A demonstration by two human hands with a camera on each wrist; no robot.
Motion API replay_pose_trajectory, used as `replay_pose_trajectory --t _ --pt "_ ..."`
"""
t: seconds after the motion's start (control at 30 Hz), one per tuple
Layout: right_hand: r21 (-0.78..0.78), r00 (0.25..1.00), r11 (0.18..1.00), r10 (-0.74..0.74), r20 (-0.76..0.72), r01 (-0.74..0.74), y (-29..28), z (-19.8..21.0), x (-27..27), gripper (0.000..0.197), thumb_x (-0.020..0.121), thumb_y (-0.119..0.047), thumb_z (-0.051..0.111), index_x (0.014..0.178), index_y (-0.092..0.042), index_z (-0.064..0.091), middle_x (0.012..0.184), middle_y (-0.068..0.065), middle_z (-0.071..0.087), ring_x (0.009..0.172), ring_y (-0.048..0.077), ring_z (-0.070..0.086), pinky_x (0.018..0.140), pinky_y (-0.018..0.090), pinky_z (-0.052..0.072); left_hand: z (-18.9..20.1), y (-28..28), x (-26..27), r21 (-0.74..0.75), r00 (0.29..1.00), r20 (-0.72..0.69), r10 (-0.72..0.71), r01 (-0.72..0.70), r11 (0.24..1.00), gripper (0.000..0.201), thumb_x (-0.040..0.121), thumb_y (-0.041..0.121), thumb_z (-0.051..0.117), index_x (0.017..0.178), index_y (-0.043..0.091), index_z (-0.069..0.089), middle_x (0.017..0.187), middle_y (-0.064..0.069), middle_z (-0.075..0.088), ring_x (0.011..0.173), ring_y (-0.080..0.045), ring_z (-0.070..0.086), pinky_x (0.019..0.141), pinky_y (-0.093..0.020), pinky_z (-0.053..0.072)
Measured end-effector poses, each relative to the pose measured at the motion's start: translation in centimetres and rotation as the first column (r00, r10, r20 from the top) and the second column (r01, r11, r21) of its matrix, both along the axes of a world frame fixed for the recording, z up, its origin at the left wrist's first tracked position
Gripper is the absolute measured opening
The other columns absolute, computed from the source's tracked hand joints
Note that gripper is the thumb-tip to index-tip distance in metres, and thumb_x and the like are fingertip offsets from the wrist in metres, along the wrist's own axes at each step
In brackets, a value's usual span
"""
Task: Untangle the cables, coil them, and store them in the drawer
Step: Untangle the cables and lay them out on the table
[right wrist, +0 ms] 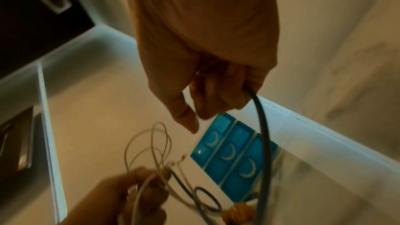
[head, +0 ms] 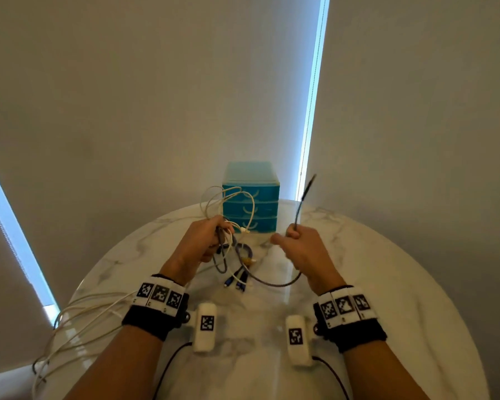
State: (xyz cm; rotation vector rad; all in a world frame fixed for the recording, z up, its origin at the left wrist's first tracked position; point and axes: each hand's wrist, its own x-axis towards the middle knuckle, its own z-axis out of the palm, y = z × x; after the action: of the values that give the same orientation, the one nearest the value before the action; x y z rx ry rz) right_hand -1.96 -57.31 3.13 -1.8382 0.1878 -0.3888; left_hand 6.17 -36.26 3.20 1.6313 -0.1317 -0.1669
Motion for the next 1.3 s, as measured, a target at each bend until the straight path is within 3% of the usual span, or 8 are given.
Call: replay_pose_trajectory --t 0.17,0.43,0.67,0.77,0.83,0.97,1.13,1.3 --pt "-0.003 0.969 0.969 0.246 -0.039 -0.246 2.5 -1.8 1.1 0.022 0.095 -0.009 0.073 0.093 -0.013 0.051 0.096 0.002 0.083 0.084 0.001 0.078 0.055 0.014 0.051 -0.1 0.1 -0.3 -0.058 0.993 -0.019 -0.115 0.114 0.992 0.026 0.099 0.024 0.051 0.08 0.017 0.067 0.057 0.002 0.03 0.045 -0.012 0.017 0.042 -0.021 0.013" --pt "0.133 0.952 0.948 0.3 -0.057 -0.29 3.3 -3.3 1.7 0.038 0.094 -0.008 0.08 0.089 -0.017 0.044 0.11 0.003 0.081 0.095 0.018 0.08 0.081 0.037 0.067 -0.2 -0.1 -0.6 -0.253 0.956 -0.058 -0.287 0.264 0.931 0.032 0.096 0.022 0.047 0.068 0.018 0.06 0.052 0.005 0.03 0.038 -0.009 0.017 0.046 -0.03 0.004" --pt "0.194 0.858 0.869 0.487 -0.164 -0.456 3.8 -3.1 1.1 0.034 0.093 -0.007 0.079 0.067 -0.022 0.061 0.082 0.01 0.072 0.093 0.038 0.071 0.085 0.041 0.061 0.0 0.2 -0.6 -0.399 0.948 -0.007 -0.318 0.289 0.87 0.016 0.081 0.026 0.054 0.068 0.015 0.053 0.048 0.005 0.027 0.05 -0.017 0.005 0.046 -0.031 0.005" --pt "0.356 0.797 0.769 0.595 -0.098 -0.53 4.2 -3.1 0.9 0.005 0.096 -0.006 0.072 0.097 -0.005 0.077 0.107 0.025 0.075 0.118 0.053 0.067 0.094 0.042 0.062 -0.2 0.2 -0.5 -0.409 0.951 -0.005 -0.308 0.279 0.869 0.019 0.084 0.024 0.052 0.067 0.015 0.053 0.048 0.004 0.027 0.048 -0.016 0.008 0.042 -0.027 0.01" --pt "0.479 0.801 0.718 0.596 -0.05 -0.505 4.1 -3.3 1.1 0.026 0.097 -0.005 0.07 0.119 0.009 0.069 0.117 0.026 0.076 0.12 0.046 0.07 0.087 0.037 0.064 -0.5 0.2 -0.2 -0.41 0.955 -0.015 -0.296 0.264 0.873 0.027 0.092 0.021 0.046 0.067 0.016 0.054 0.049 0.004 0.027 0.05 -0.016 0.007 0.041 -0.027 0.011" --pt "0.572 0.859 0.698 0.512 0.021 -0.431 3.6 -2.8 1.3 0.016 0.095 -0.005 0.075 0.109 0.001 0.069 0.098 0.014 0.079 0.087 0.021 0.077 0.073 0.029 0.064 -0.5 0.6 0.5 -0.418 0.964 -0.026 -0.264 0.229 0.879 0.031 0.095 0.02 0.041 0.066 0.016 0.054 0.051 0.004 0.025 0.048 -0.015 0.007 0.043 -0.027 0.007" --pt "0.267 0.941 0.904 0.336 0.04 -0.334 3.8 -3.4 1.8 0.041 0.082 0.009 0.081 0.089 -0.017 0.05 0.094 0.005 0.072 0.085 0.022 0.07 0.07 0.032 0.057 -0.8 0.3 0.4 -0.355 0.962 -0.025 -0.272 0.245 0.902 0.031 0.095 0.022 0.042 0.067 0.018 0.054 0.05 0.005 0.027 0.048 -0.015 0.009 0.045 -0.03 0.009" --pt "0.165 0.986 0.983 0.052 0.16 -0.078 4.4 -3.5 2.2 0.066 0.065 -0.032 0.102 0.111 -0.018 0.056 0.107 0.001 0.071 0.093 0.008 0.072 0.083 0.031 0.062 -0.9 0.2 0.7 -0.35 0.966 -0.038 -0.256 0.227 0.909 0.031 0.094 0.023 0.044 0.066 0.018 0.056 0.052 0.004 0.028 0.053 -0.018 0.006 0.048 -0.031 0.006"
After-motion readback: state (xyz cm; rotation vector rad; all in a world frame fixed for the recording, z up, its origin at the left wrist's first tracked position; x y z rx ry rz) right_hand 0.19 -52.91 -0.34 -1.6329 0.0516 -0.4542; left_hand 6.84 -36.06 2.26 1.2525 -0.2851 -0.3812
